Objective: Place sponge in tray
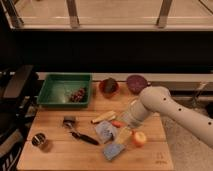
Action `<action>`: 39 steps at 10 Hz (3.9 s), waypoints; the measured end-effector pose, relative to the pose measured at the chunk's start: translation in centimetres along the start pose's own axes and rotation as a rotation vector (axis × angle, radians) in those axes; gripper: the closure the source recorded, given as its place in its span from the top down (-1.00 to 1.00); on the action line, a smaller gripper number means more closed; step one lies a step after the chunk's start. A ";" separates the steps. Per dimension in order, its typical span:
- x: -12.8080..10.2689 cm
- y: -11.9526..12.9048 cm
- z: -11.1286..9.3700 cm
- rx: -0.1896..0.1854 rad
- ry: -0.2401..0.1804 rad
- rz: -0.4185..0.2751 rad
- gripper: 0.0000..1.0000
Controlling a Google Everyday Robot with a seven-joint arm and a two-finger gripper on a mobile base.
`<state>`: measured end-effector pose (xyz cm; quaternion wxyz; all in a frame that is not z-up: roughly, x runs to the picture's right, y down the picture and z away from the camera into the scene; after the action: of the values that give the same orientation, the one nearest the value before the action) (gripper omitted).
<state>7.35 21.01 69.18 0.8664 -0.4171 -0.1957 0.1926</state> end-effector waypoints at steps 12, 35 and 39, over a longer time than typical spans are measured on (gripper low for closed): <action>4.9 0.4 6.5 -0.007 0.040 -0.061 0.59; 5.2 -1.0 3.7 0.079 -0.023 0.119 -0.90; 4.2 -4.0 0.2 0.134 -0.066 0.168 -0.90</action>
<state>11.49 20.84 73.25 0.8663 -0.3664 -0.1750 0.2909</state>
